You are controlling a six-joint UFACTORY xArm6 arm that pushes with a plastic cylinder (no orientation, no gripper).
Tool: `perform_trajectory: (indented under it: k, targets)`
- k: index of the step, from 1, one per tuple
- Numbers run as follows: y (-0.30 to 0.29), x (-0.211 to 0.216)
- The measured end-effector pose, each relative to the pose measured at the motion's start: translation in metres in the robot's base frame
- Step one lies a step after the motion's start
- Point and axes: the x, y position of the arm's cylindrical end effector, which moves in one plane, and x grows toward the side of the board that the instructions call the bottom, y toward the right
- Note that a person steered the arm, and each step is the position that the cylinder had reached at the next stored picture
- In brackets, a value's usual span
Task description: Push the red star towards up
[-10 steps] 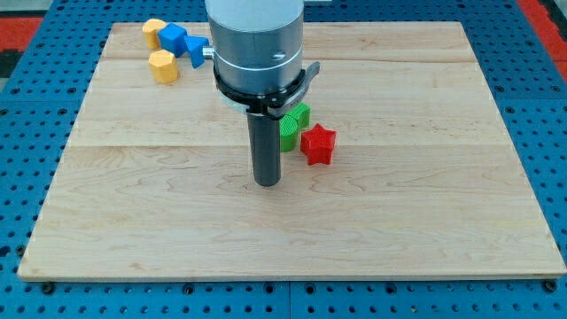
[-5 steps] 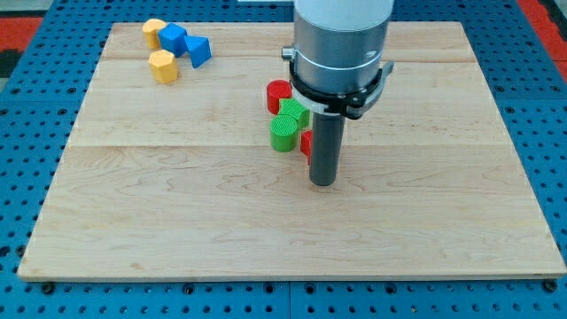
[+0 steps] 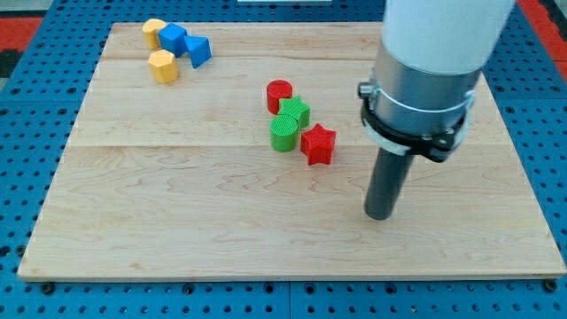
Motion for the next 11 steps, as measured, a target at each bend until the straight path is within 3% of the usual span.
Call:
perform_trajectory:
  k: [2,3,4,5,6,10,11]
  targets:
    - [0.03,-0.009]
    - [0.022,-0.045]
    - [-0.031,-0.054]
    - [-0.076,-0.019]
    - [-0.082,-0.071]
    - [0.018,-0.229]
    - [0.077,-0.204]
